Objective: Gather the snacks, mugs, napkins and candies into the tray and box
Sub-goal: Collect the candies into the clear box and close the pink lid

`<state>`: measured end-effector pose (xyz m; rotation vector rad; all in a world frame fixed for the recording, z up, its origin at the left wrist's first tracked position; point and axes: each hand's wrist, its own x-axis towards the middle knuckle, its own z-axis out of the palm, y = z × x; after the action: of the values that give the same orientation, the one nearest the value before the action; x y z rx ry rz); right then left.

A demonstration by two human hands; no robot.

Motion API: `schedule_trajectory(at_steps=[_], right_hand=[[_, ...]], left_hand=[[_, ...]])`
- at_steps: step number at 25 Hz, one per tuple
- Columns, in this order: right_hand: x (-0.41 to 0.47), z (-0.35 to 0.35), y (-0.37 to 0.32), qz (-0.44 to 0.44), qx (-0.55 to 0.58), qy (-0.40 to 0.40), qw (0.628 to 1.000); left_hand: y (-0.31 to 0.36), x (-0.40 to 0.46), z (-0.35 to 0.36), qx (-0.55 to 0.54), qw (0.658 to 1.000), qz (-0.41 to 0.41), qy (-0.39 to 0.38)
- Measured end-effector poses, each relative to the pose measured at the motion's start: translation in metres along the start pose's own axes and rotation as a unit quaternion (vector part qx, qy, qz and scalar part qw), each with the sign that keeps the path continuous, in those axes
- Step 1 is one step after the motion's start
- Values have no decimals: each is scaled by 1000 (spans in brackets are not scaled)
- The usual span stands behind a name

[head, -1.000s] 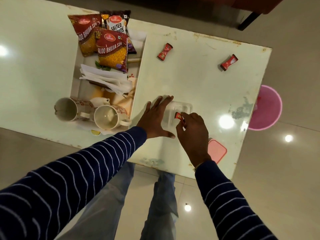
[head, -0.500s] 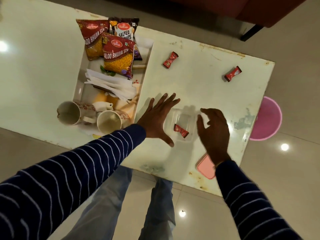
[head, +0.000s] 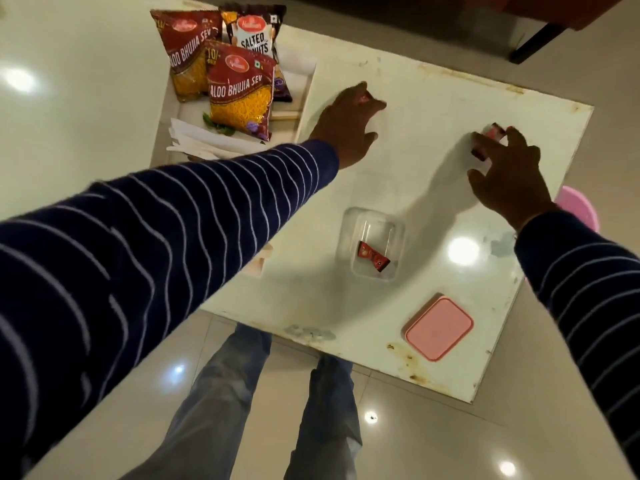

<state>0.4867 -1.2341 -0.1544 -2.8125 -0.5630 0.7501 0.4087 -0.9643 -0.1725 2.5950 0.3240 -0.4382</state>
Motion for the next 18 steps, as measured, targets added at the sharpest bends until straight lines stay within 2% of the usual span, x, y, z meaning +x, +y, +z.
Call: schedule_trajectory(at_steps=[3,6,9,12,15,18], right_hand=[[-18,17,-2,-31,21,49,998],[-54,27,-14,-15,93,106,990],[-101,31,-41,-4,204,197,959],[-144,42,-76,0,298,209,931],[-166,54,-100,-31,300,146,942],[-174,60,-97,-46,263,92,959]], left_hand=[[-9,-20,3,-50,997,33,55],[-3,-53,3,-151,982,1,114],[26,-106,7,-323,925,-69,188],[59,-157,20,-426,874,-133,194],[80,-186,34,-428,878,-145,157],[80,-196,40,-364,921,-100,94]])
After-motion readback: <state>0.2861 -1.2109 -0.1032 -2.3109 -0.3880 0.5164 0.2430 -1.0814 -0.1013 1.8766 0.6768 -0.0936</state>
